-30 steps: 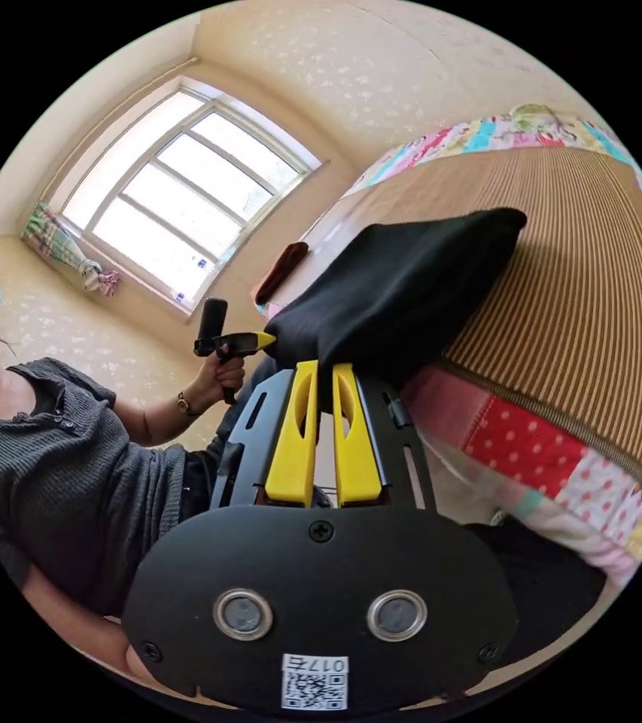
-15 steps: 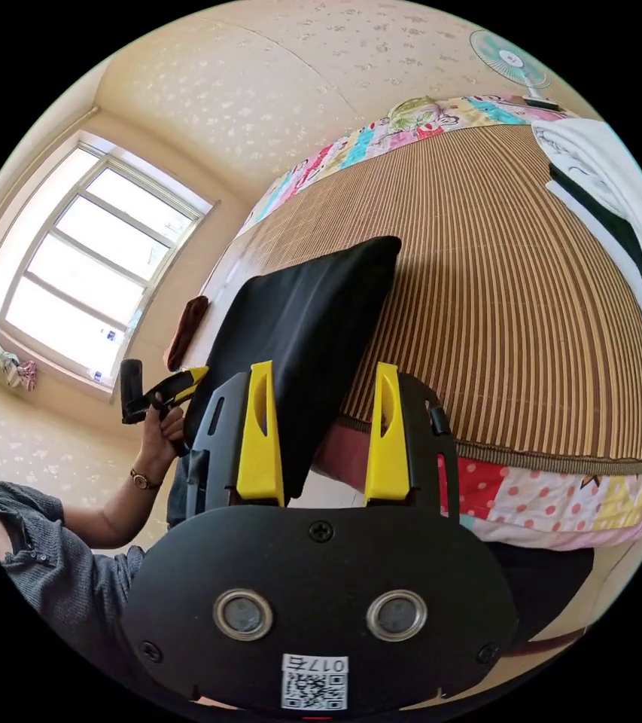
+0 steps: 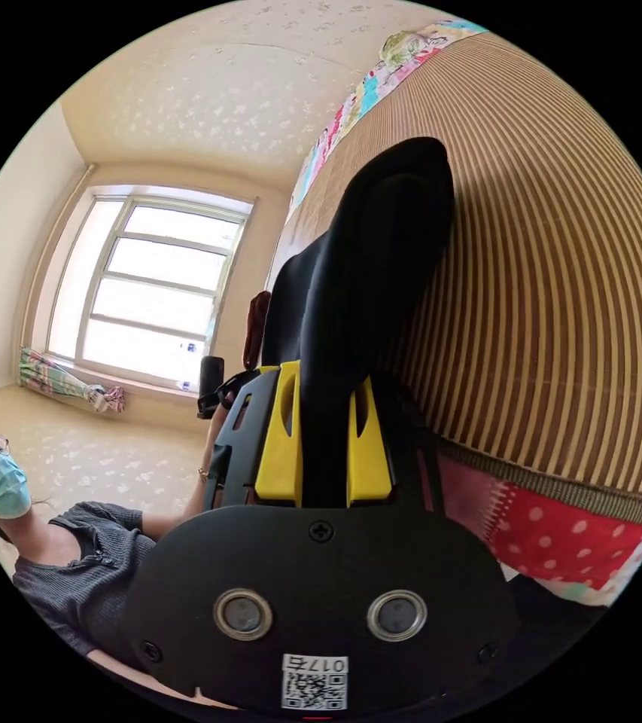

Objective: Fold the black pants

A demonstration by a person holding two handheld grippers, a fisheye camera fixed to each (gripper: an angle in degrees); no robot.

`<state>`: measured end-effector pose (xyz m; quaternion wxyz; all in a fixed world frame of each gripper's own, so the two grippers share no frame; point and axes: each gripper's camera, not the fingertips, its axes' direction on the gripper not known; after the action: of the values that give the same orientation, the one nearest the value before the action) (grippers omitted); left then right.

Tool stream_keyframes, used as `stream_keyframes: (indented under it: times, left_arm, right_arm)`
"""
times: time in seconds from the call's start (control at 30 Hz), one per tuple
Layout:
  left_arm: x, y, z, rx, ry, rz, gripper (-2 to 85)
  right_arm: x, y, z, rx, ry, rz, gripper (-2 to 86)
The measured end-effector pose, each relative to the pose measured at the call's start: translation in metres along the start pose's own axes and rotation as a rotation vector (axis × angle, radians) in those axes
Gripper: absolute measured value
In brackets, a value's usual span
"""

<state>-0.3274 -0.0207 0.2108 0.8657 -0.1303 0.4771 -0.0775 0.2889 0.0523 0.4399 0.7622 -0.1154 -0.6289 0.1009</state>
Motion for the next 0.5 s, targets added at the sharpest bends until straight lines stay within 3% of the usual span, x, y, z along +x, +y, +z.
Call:
stream_keyframes:
  times: [0.23,0.5]
  left_arm:
    - [-0.019,0.000,-0.137,0.104,-0.146,0.022,8.6]
    - [-0.065,-0.032,-0.391,0.159,-0.471,0.032,8.1]
  right_arm:
    - [-0.077,-0.038,0.132,-0.157,-0.062,-0.136,7.4]
    - [-0.222,-0.080,0.339,-0.230,-0.138,-0.377,7.1]
